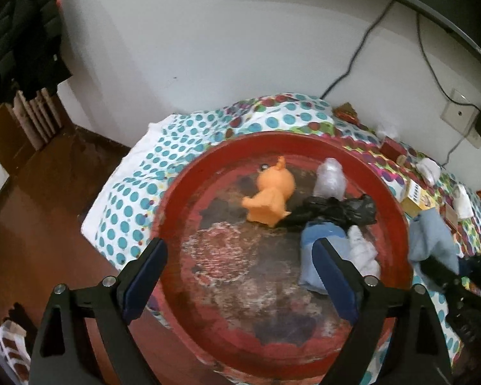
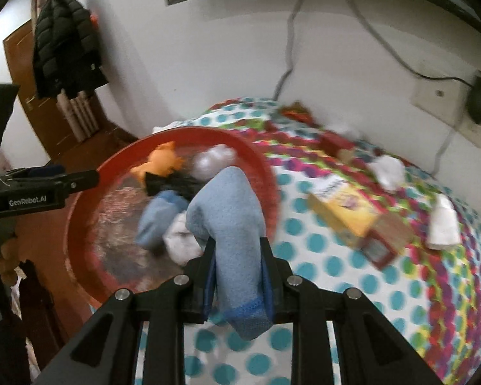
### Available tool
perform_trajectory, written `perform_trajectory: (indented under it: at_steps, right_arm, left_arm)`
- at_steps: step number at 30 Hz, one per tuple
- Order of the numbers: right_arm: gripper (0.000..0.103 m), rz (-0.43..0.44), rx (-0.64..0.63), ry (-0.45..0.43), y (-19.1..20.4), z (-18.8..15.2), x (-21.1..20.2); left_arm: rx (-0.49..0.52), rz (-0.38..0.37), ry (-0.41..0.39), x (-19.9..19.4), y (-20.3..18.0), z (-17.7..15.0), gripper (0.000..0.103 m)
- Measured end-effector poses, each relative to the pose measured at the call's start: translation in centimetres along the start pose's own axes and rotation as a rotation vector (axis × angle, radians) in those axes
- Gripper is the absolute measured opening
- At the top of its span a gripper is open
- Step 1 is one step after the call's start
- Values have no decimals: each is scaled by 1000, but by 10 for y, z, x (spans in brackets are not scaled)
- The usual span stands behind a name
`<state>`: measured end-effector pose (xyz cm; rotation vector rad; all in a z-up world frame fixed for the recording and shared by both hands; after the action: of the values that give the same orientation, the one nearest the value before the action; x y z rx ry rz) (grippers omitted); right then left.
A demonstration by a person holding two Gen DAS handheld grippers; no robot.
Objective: Organize objects
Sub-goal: 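Carry the light blue sock into the red tray and release it with the right gripper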
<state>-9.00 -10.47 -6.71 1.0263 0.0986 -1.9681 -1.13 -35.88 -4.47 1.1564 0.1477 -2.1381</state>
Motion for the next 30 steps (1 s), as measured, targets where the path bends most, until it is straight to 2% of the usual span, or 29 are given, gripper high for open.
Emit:
perform_trajectory:
  at_steps: [7,16,18,19,21,26,30]
  right_arm:
    - [24,58,7,9,28,16,35]
    - [28,72,22,36,41,31,76]
    - [33,70,19,42,41,31,79]
    - [36,72,15,40,41,31,79]
    - [47,63,5,30,42,31,75]
    - [54,62,-8,-10,42,33,50]
    - [57,45,13,-59,25,28,13]
  left_arm:
    - [-59,5,20,7,25,1,91]
    - [-87,-4,39,13,37,-1,91]
    - [-89,-8,46,14,37,-1,91]
    - [-88,-11,48,15,36,-2,91]
    - [-83,-14,51,15,34,-2,91]
    - [-63,-17,47,13,26,-3,91]
    - [-36,-20,39,8,14,-3,91]
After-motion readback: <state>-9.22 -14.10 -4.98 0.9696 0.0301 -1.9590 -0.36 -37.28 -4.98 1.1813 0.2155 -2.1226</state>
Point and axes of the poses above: each gripper's, at about its wrist camera, not at the fingertips, and x roughly the way its jaws point, y to its left, z to its top, the point moved 6 cm from there along x, roughly the way its jaws point, and after that the axes turned 15 degrees about z, right-handed, at the moved point
